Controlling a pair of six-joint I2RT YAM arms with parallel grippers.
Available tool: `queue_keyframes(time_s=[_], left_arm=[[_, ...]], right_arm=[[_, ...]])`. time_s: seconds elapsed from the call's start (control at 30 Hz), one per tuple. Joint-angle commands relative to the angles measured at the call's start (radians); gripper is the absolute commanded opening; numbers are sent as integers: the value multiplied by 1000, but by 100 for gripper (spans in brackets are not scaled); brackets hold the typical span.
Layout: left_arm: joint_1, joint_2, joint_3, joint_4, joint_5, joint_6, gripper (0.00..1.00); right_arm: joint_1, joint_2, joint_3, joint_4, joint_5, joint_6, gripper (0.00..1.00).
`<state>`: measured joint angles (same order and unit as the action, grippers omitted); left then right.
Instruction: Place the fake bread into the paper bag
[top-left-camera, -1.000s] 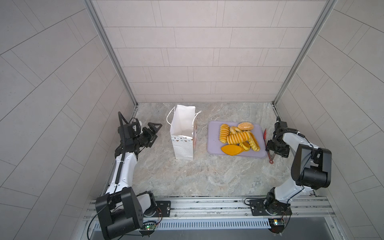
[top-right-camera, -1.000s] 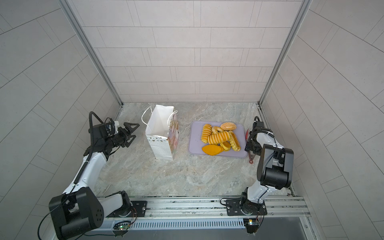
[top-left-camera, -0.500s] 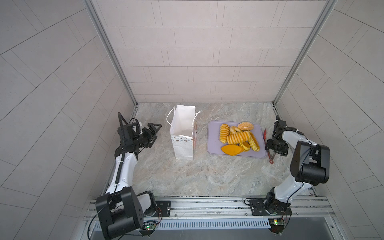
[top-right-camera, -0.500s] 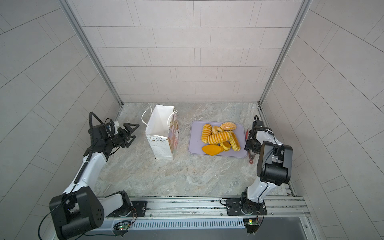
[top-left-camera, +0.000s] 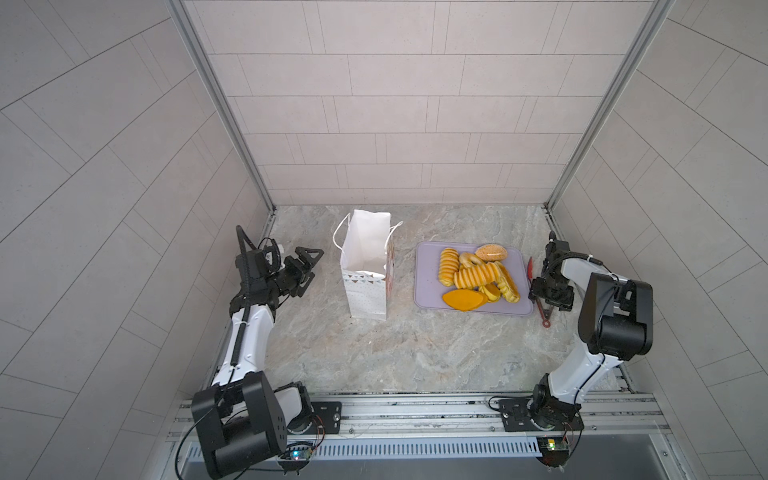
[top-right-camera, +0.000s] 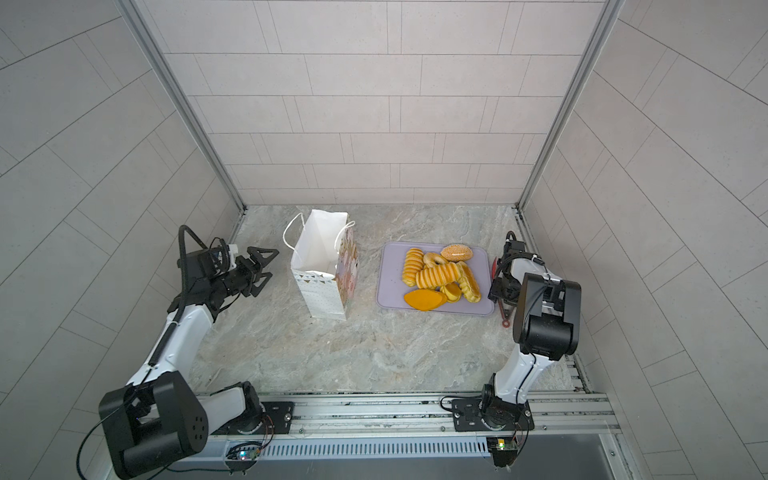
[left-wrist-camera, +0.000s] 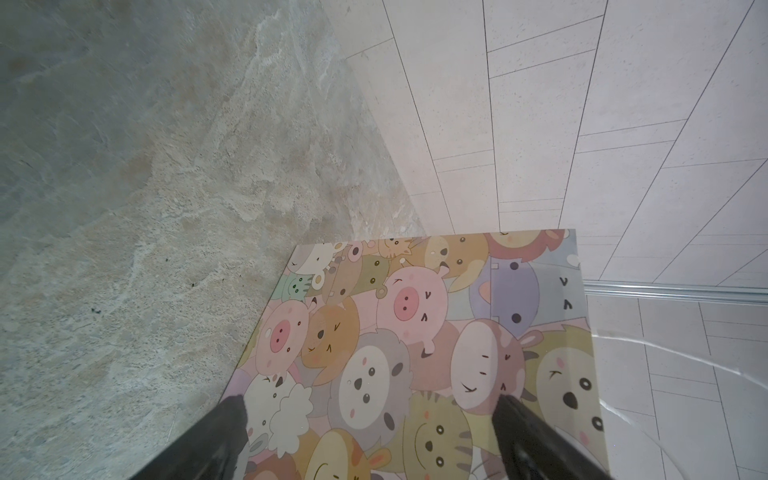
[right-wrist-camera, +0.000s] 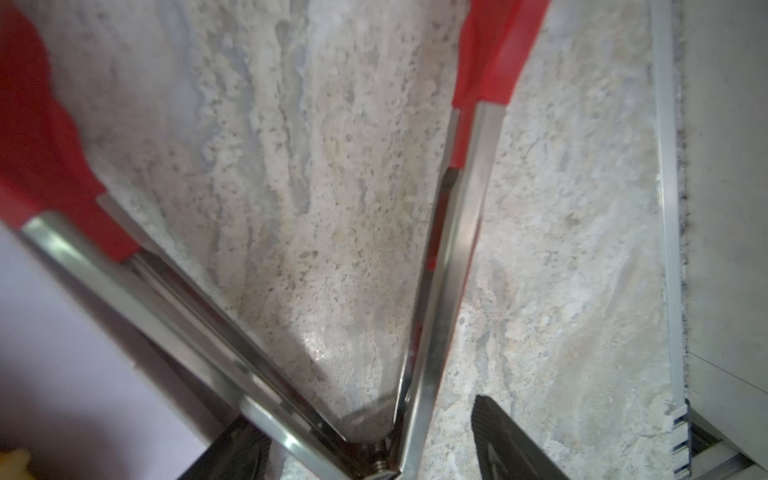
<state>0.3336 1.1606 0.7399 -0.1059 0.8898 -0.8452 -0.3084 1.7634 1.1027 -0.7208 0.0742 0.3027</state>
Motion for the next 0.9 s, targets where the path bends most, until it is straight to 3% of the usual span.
queue_keyframes(time_s=[0.0, 0.33, 0.57, 0.73, 0.87], left_arm=[[5, 2, 4, -10, 1, 20, 100], [5, -10, 25, -65, -27, 47, 100], [-2, -30, 42, -118, -59, 65, 100], [-34, -53, 64, -161, -99, 78, 100], [-83, -77, 85, -208, -152, 93, 100]], right_arm=[[3, 26, 27, 7, -13, 4, 76], [-16, 83, 101, 9, -23, 3, 75], [-51, 129, 147, 20, -56, 44, 64], [-64, 158, 171, 28, -63, 88, 58], [-71, 182, 191, 34, -91, 123, 61]])
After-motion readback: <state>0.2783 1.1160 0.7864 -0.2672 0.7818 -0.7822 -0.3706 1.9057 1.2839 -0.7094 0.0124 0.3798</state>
